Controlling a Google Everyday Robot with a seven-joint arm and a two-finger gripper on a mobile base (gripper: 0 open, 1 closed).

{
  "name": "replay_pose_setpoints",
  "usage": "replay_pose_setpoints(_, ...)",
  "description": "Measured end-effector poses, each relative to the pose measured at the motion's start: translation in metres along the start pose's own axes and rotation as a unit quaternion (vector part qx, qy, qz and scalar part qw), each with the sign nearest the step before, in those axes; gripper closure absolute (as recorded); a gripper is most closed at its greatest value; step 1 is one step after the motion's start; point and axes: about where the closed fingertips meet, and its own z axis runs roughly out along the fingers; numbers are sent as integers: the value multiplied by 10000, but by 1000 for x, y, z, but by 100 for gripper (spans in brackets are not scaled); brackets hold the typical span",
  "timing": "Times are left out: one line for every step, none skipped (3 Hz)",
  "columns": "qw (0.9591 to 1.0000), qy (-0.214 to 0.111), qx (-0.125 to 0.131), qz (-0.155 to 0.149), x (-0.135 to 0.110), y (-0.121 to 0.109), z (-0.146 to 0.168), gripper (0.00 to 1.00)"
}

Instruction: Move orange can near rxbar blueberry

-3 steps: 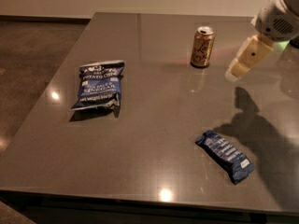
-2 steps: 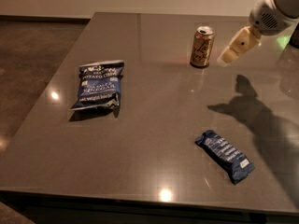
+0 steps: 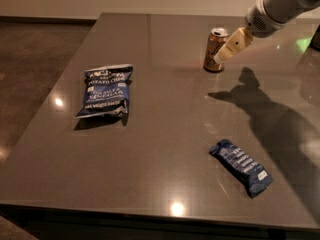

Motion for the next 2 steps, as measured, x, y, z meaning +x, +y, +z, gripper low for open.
replay_pose_setpoints(9999, -32, -40, 125, -15, -1, 25, 0)
replay_pose_setpoints(9997, -87, -80, 236, -27, -6, 43, 0)
